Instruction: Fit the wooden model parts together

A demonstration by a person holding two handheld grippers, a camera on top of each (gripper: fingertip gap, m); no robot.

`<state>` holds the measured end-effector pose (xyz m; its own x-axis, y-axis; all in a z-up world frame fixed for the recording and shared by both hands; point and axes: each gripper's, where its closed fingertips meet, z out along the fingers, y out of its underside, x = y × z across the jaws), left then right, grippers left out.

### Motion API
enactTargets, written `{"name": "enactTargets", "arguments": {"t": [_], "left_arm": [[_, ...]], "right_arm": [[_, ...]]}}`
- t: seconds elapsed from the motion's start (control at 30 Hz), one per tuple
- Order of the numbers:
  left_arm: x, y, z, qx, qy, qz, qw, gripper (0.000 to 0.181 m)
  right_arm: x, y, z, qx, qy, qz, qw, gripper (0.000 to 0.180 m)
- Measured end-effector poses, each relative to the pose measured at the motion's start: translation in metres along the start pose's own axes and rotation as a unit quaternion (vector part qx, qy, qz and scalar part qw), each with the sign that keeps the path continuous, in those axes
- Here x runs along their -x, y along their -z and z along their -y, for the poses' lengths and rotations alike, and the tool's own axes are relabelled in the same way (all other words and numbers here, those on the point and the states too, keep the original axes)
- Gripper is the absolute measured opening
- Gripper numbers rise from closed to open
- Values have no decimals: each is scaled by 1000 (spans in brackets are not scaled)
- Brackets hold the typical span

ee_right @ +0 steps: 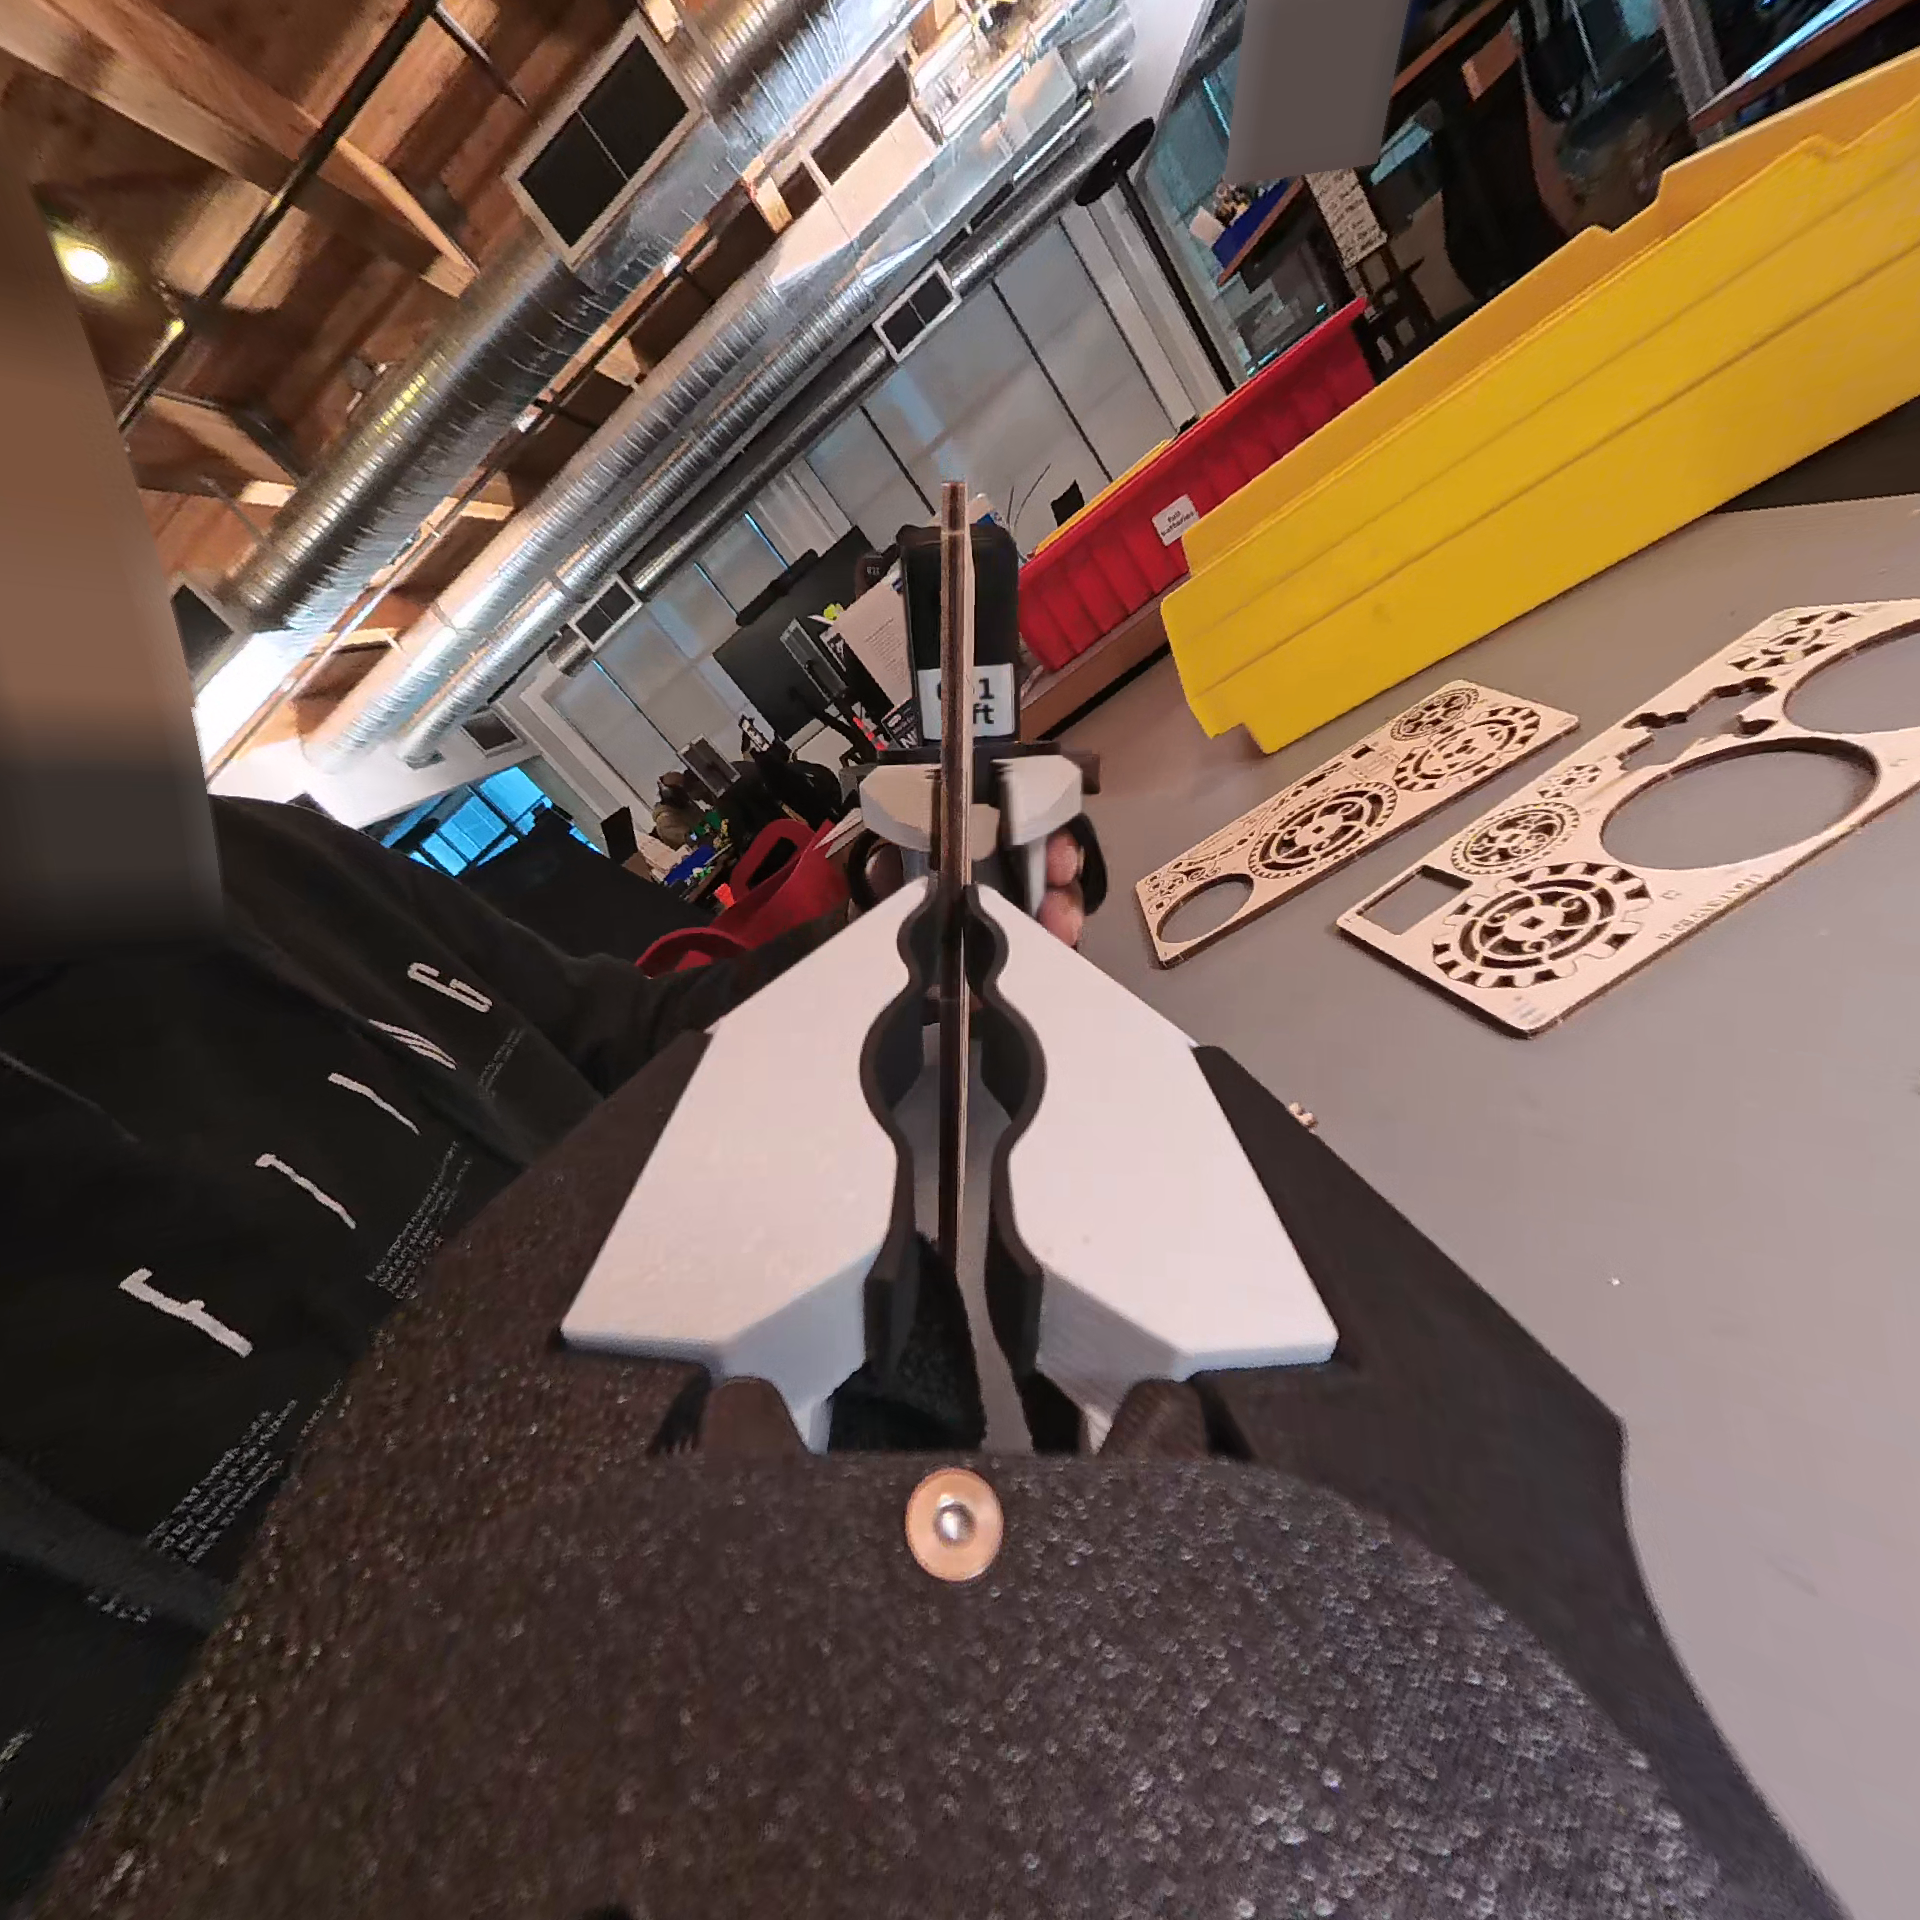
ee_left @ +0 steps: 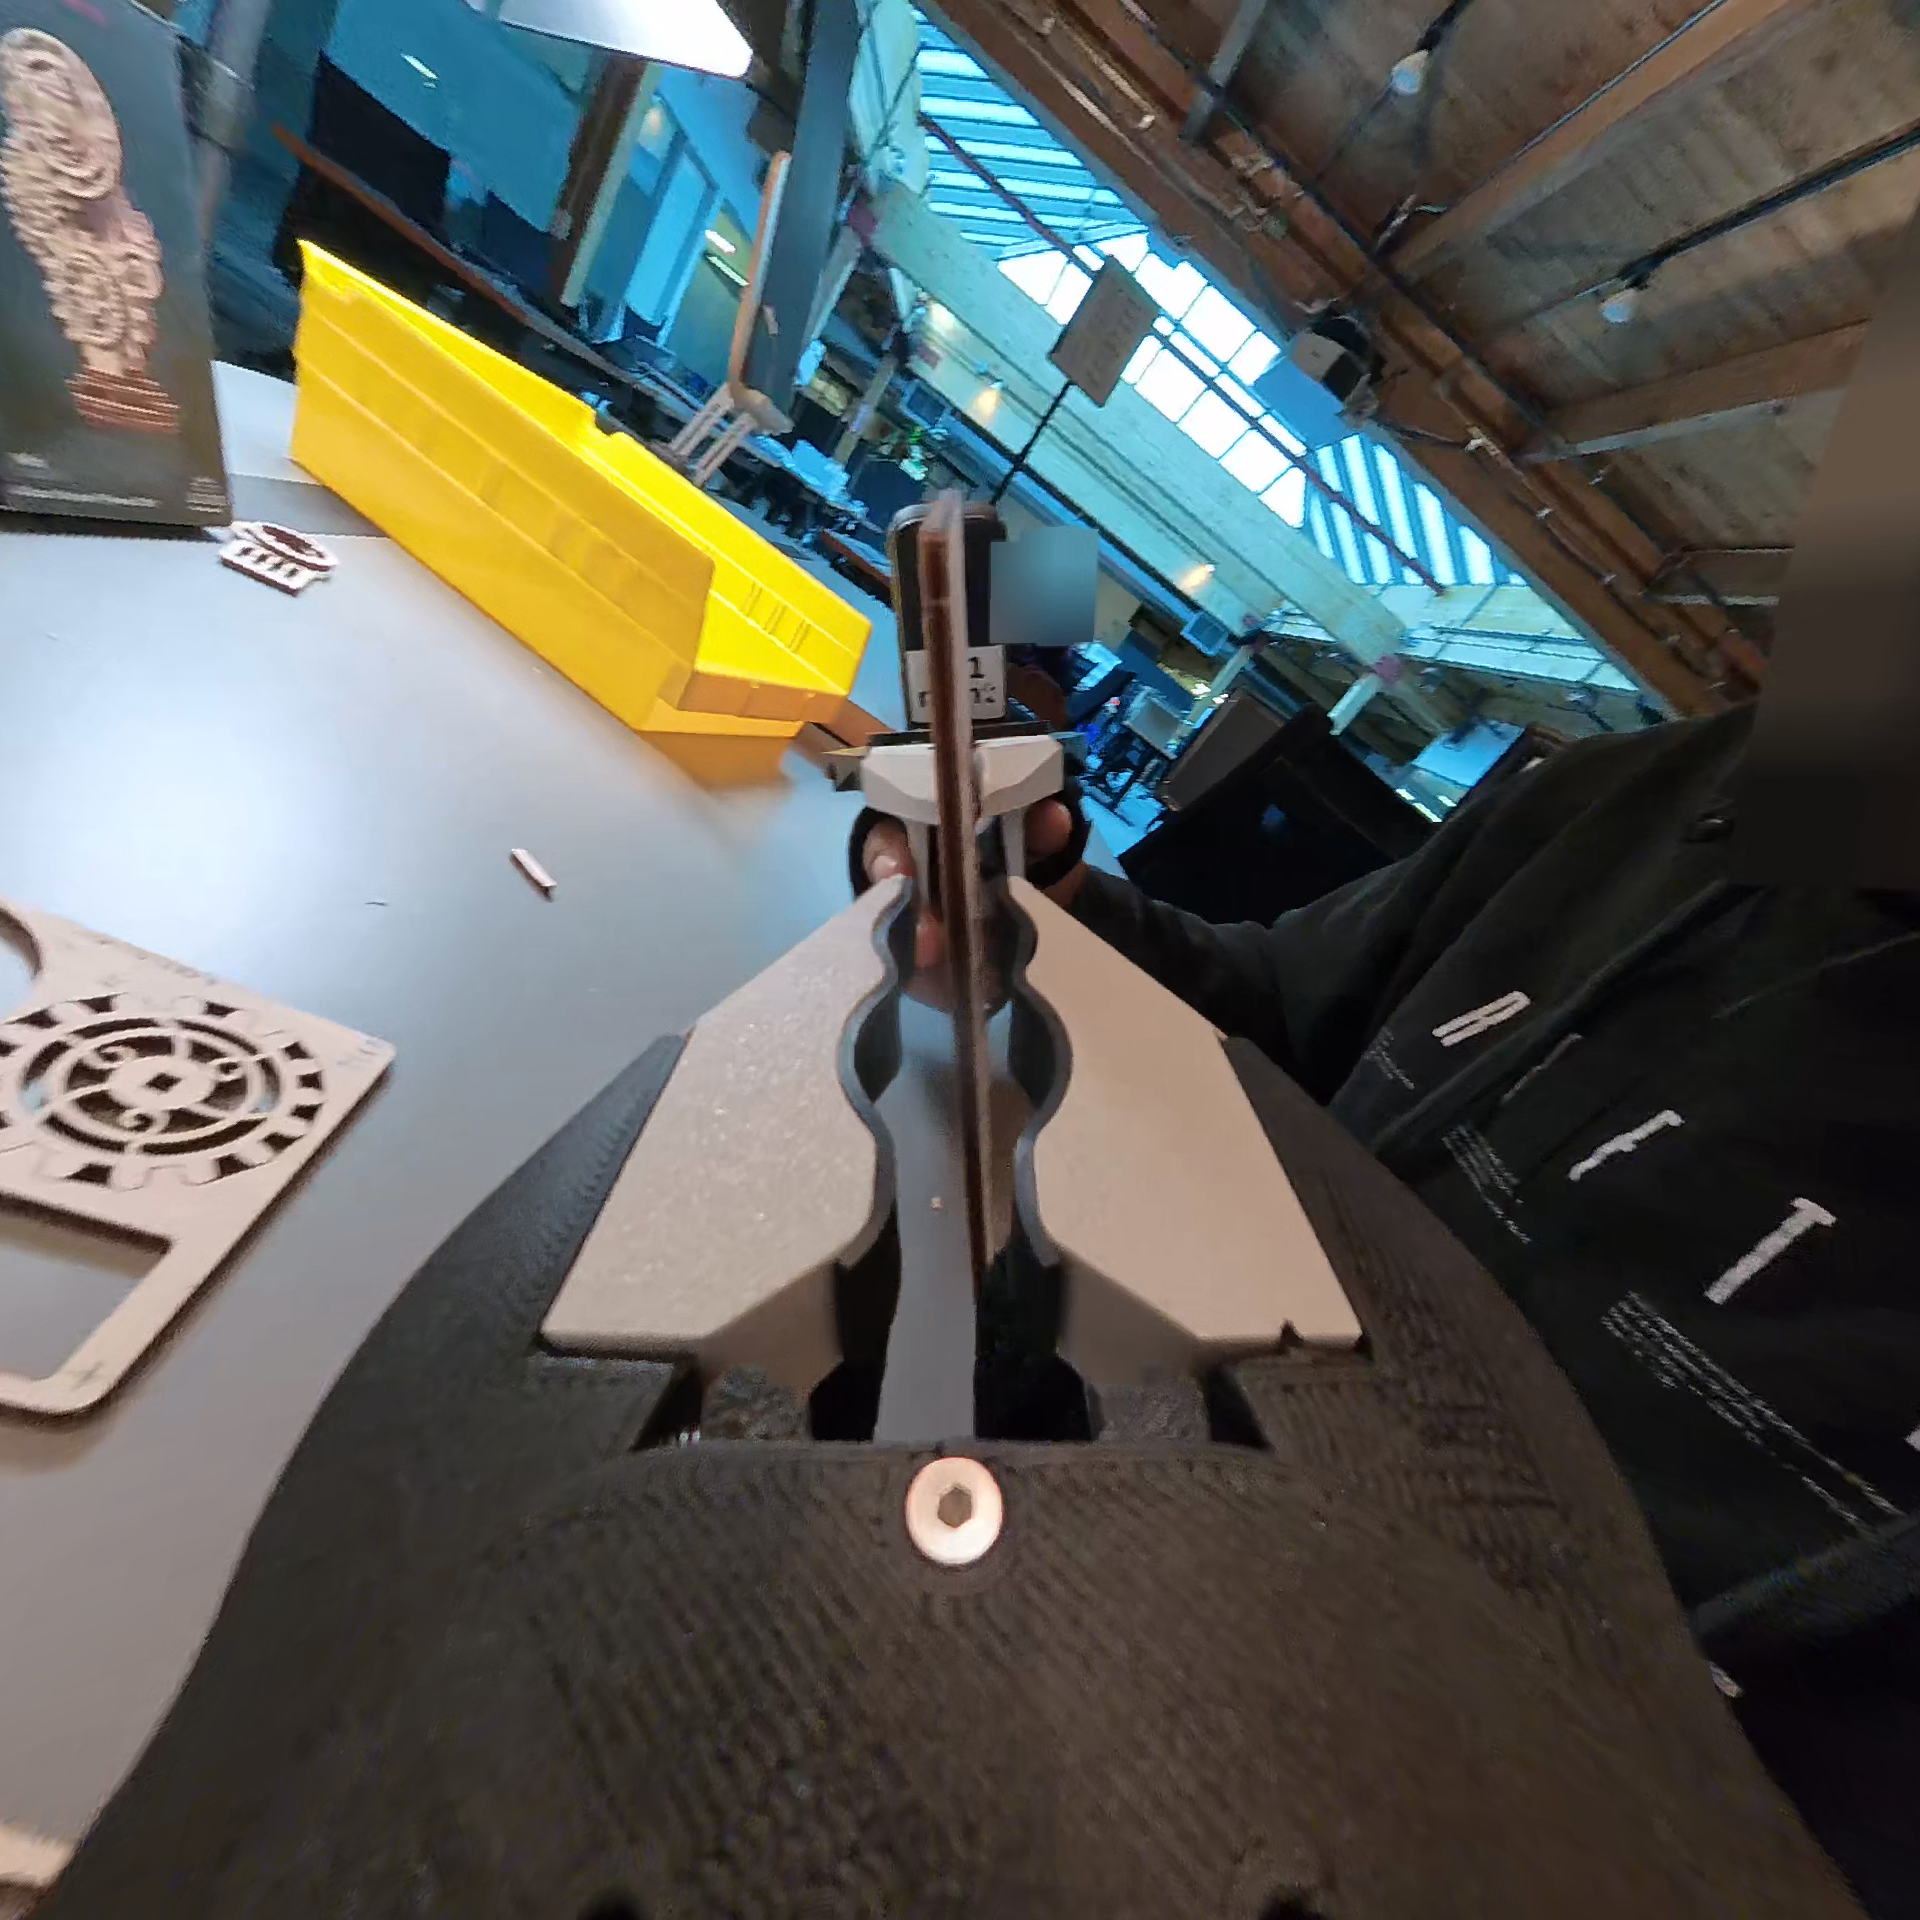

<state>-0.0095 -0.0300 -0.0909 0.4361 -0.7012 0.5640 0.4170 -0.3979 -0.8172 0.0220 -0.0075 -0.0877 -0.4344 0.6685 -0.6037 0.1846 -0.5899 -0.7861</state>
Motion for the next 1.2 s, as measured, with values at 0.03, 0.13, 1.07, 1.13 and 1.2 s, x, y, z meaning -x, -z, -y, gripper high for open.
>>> {"name": "enactTargets", "arguments": {"t": [0.03, 0.13, 1.07, 1.13, 1.2], "left_arm": [[-3, -1, 0, -1, 1, -7, 1000, 6], [-6, -3, -3, 7, 1, -9, 1000, 2], [6, 6, 8, -35, 61, -2, 998, 1], [6, 6, 8, -36, 59, 0, 998, 2], [7, 6, 8, -36, 57, 1, 998, 3]], "right_arm": [[0, 0, 0, -1, 1, 0, 1000, 0], [3, 1, 2, -7, -4, 7, 1000, 0], [-5, -4, -21, 55, 36, -14, 998, 1], [-6, -4, -21, 54, 36, -16, 998, 1], [-6, -3, -21, 53, 37, -16, 998, 1]]}}
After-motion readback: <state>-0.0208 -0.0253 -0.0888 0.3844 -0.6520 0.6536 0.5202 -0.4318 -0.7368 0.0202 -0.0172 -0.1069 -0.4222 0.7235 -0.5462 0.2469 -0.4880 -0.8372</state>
